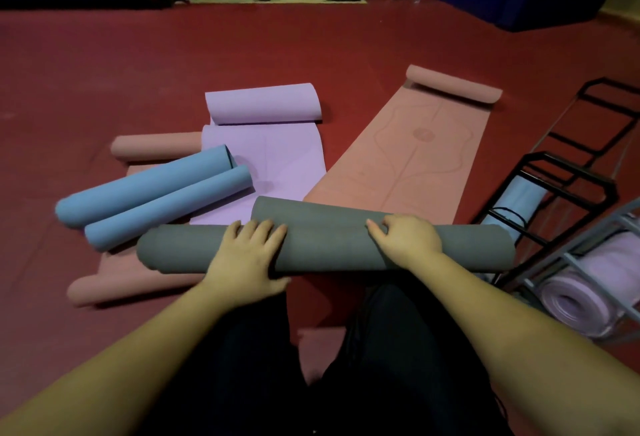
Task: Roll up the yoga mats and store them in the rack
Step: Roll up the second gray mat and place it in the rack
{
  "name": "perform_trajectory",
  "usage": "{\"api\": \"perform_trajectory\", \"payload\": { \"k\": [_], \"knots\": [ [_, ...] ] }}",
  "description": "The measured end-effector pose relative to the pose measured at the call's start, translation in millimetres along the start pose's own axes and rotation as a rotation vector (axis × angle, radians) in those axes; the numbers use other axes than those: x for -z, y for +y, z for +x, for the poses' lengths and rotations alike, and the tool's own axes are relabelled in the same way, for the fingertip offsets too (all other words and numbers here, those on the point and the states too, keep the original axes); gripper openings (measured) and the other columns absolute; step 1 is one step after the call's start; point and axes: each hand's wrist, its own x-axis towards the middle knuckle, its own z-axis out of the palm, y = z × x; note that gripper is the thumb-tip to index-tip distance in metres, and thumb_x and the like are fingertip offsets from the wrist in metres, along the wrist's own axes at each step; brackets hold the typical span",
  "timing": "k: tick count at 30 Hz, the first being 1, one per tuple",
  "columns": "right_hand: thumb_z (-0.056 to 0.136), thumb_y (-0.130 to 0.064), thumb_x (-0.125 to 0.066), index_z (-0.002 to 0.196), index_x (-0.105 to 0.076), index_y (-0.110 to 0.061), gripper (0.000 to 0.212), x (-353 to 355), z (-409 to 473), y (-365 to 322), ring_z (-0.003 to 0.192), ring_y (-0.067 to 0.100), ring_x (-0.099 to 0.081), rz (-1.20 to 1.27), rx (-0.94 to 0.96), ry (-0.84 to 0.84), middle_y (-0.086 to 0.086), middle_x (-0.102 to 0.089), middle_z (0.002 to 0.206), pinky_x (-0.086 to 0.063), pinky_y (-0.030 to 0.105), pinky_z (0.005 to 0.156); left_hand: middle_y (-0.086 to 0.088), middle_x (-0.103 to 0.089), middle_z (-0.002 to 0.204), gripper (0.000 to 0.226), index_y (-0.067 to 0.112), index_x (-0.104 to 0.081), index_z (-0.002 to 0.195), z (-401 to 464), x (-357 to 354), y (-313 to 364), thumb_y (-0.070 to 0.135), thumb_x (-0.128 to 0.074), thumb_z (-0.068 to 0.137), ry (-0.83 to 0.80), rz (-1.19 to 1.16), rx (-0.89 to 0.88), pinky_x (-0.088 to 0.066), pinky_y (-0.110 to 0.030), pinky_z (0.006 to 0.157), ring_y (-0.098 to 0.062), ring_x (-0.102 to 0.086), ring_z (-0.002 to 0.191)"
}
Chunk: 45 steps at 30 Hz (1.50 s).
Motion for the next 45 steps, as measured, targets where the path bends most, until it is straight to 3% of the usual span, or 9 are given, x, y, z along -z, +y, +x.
{"api": "perform_trajectory", "payload": {
  "k": [5,12,17,25,30,33,39,42,45],
  "knots": [
    [0.097,-0.063,-0.026,0.093,-0.069,-0.018,0.062,12,8,-3,0.101,0.032,-0.062,0.025,-0.032,-0.102,0.011,-0.069,0.104,-0.044,0.036,0.076,-0.017,-0.060,0.113,0.105,0.010,-0.057,0.132,9,-3,9,0.059,-0.087,0.044,-0.027,0.145,0.076,-0.044,-0.053,0.088,-0.037,-0.057,0.096],
    [0.097,-0.065,-0.020,0.112,-0.069,-0.015,0.072,39,13,-4,0.107,0.032,-0.060,0.020,-0.026,-0.215,0.013,-0.067,0.115,-0.043,0.037,0.082,-0.005,-0.061,0.119,0.093,0.022,-0.048,0.137,10,25,1,0.067,-0.069,0.059,-0.054,0.083,0.061,-0.041,-0.045,0.090,-0.030,-0.057,0.104],
    [0.098,-0.064,-0.020,0.129,-0.062,-0.013,0.073,62,14,-7,0.122,0.032,-0.053,0.041,-0.037,-0.401,0.015,-0.057,0.136,-0.039,0.040,0.097,0.006,-0.054,0.127,0.094,0.033,-0.035,0.142,14,56,-2,0.077,-0.063,0.064,-0.215,0.008,0.050,-0.036,-0.040,0.094,-0.021,-0.049,0.119],
    [0.101,-0.058,-0.034,0.146,-0.044,-0.008,0.068,43,14,-8,0.141,0.027,-0.036,0.190,-0.099,-0.650,0.012,-0.036,0.156,-0.026,0.033,0.112,0.006,-0.064,0.115,0.084,0.038,-0.048,0.120,25,53,-10,0.079,-0.070,0.050,-0.547,-0.205,0.035,-0.048,-0.037,0.085,-0.021,-0.059,0.105],
    [0.102,-0.052,-0.029,0.106,-0.067,-0.022,0.048,30,19,1,0.107,0.029,-0.057,0.112,0.040,-0.311,0.010,-0.064,0.121,-0.045,0.036,0.088,0.010,-0.061,0.121,0.081,0.035,-0.052,0.124,51,50,-23,0.063,-0.083,0.055,-0.772,-0.452,0.099,-0.043,-0.032,0.093,-0.015,-0.056,0.107],
    [0.101,-0.054,-0.027,0.095,-0.069,-0.019,0.055,27,7,4,0.096,0.030,-0.060,0.113,0.067,-0.156,0.009,-0.068,0.101,-0.048,0.038,0.080,0.013,-0.060,0.116,0.066,0.033,-0.056,0.121,63,49,-29,0.049,-0.086,0.064,-0.842,-0.544,0.137,-0.041,-0.027,0.088,-0.013,-0.056,0.107],
    [0.096,-0.063,-0.034,0.117,-0.064,-0.019,0.057,7,-25,6,0.109,0.029,-0.059,0.041,0.063,-0.050,0.006,-0.068,0.116,-0.042,0.038,0.091,-0.001,-0.073,0.112,0.067,0.024,-0.068,0.111,84,43,-37,0.035,-0.092,0.050,-1.029,-0.807,0.289,-0.054,-0.041,0.097,-0.022,-0.070,0.101],
    [0.092,-0.068,-0.030,0.106,-0.065,-0.017,0.063,3,-21,-1,0.103,0.030,-0.060,-0.035,0.038,-0.001,0.006,-0.070,0.108,-0.042,0.039,0.087,-0.007,-0.074,0.108,0.071,0.018,-0.067,0.115,86,43,-35,0.031,-0.091,0.049,-1.068,-0.871,0.328,-0.054,-0.044,0.096,-0.028,-0.071,0.101],
    [0.093,-0.066,-0.033,0.096,-0.064,-0.016,0.059,4,-15,-5,0.098,0.031,-0.061,-0.021,0.018,0.019,0.008,-0.070,0.102,-0.041,0.038,0.081,0.001,-0.071,0.113,0.056,0.023,-0.064,0.115,82,48,-34,0.028,-0.089,0.065,-1.030,-0.874,0.347,-0.054,-0.031,0.085,-0.021,-0.068,0.102]
  ]
}}
